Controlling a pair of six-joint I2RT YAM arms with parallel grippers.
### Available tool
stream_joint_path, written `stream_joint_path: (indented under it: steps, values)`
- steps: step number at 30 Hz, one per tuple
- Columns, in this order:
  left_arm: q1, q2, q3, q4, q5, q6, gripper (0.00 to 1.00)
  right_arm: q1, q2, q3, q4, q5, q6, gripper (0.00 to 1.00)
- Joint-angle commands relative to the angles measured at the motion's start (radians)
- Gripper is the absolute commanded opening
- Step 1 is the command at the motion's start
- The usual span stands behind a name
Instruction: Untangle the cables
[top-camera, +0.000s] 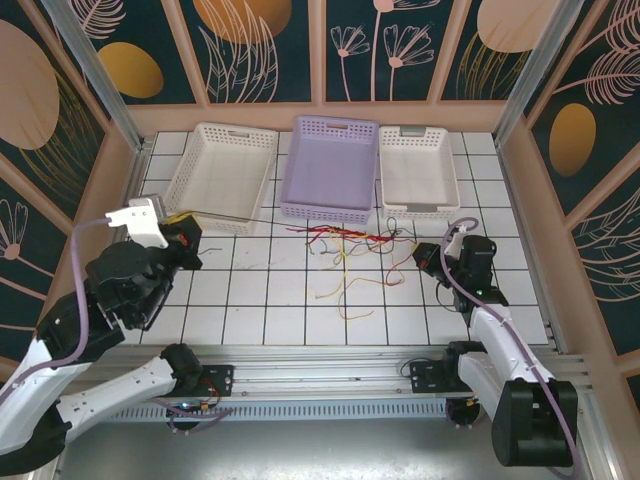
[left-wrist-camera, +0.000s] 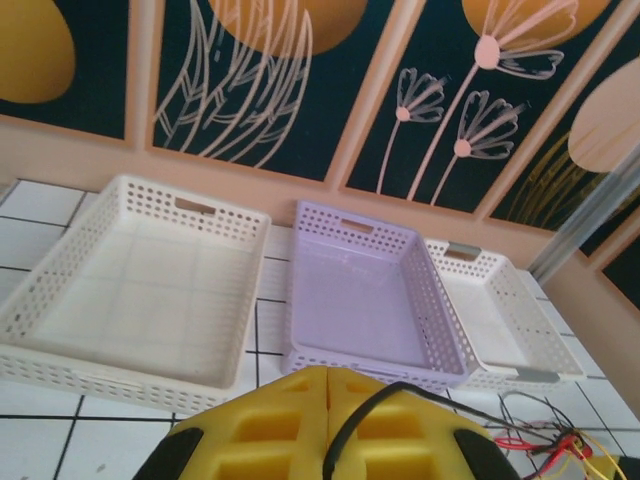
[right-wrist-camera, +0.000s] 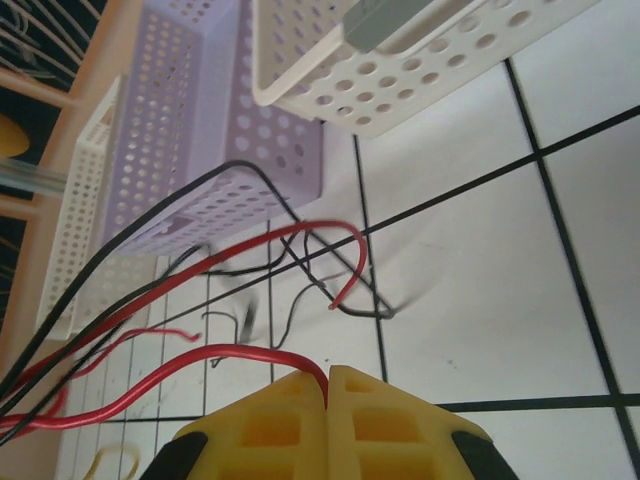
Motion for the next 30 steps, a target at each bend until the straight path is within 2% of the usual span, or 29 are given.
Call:
stream_joint_path:
  steps: [1, 9, 19, 28, 30]
  values:
    - [0.011, -0.033, 0.101, 0.044, -0.206, 0.015, 0.00, -0.052, 0.010, -0.022, -0.124, 0.242, 0.020, 0.00]
    - [0.011, -0.009, 0.150, 0.027, -0.287, 0.033, 0.00, -0.057, 0.026, -0.021, -0.164, 0.347, 0.059, 0.00]
    - [0.011, -0.014, 0.258, 0.065, -0.404, 0.119, 0.00, -0.056, 0.046, -0.014, -0.213, 0.475, 0.097, 0.00]
    - [0.011, 0.000, 0.258, 0.105, -0.463, 0.159, 0.00, -0.053, 0.047, -0.010, -0.225, 0.503, 0.101, 0.00]
    - [0.011, -0.008, 0.220, 0.151, -0.433, 0.169, 0.00, -0.036, 0.039, -0.012, -0.209, 0.491, 0.089, 0.00]
